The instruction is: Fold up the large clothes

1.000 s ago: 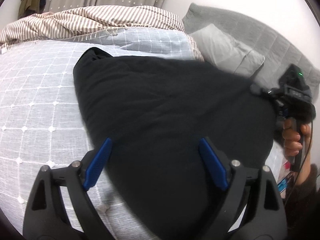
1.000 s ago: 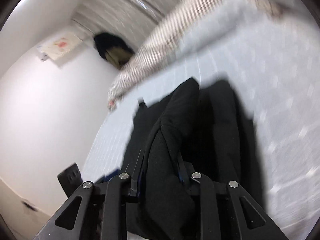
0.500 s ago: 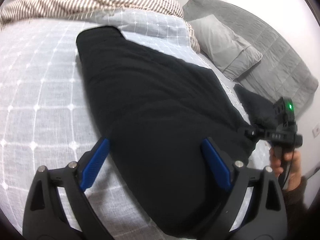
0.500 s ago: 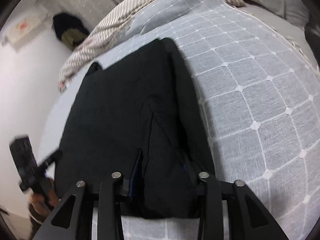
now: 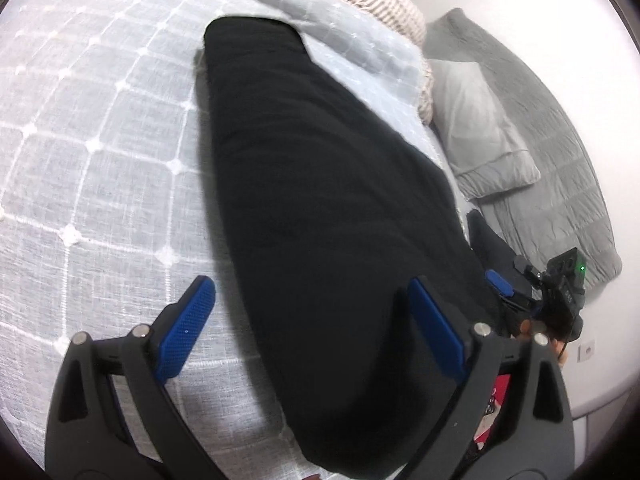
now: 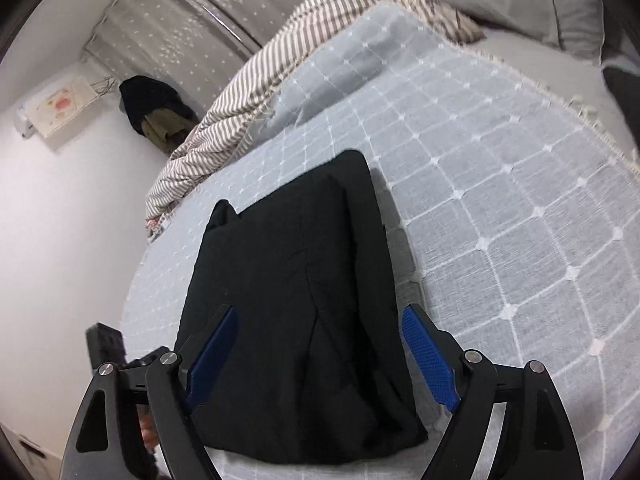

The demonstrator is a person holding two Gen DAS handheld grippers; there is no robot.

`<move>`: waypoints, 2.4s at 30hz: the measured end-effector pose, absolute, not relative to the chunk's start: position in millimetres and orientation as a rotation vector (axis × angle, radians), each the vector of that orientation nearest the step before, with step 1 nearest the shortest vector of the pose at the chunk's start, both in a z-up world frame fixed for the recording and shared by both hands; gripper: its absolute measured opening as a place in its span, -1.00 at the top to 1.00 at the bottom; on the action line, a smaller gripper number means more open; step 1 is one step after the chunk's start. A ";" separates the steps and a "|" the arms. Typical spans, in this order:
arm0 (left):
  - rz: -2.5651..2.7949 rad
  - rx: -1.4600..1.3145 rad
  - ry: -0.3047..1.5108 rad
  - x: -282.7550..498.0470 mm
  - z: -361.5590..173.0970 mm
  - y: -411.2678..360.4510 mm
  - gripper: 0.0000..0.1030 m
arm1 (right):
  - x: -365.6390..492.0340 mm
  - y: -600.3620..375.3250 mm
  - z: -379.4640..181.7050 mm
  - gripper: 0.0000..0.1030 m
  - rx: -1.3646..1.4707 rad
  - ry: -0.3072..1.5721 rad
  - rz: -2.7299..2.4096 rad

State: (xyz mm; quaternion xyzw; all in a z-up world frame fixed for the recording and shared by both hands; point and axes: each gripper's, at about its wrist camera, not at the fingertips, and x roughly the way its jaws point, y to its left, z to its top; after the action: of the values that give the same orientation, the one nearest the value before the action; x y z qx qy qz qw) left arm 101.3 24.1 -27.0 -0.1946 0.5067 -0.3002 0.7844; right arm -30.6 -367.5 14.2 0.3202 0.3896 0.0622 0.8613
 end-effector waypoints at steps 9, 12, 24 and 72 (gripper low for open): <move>-0.723 -0.601 1.201 129.4 -57.3 13.5 -0.89 | 25.2 -371.2 -51.8 -0.65 0.779 1.002 0.256; -0.723 -0.636 1.209 137.6 -62.7 12.8 -0.90 | 41.1 -372.8 -76.5 -0.65 0.855 1.061 0.347; -0.676 -0.614 1.083 142.2 -43.6 8.5 -0.45 | 51.6 -345.1 -63.8 -0.05 0.789 0.945 0.386; -0.042 -0.103 0.906 46.0 9.5 72.3 -0.99 | 11.2 -156.9 13.1 -0.61 0.205 0.941 0.215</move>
State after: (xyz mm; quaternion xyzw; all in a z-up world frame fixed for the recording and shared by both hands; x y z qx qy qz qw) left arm 46.0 72.3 9.4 -0.0499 0.4374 -0.0204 0.8977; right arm 11.2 -156.9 13.1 0.0982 0.4515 0.1031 0.8808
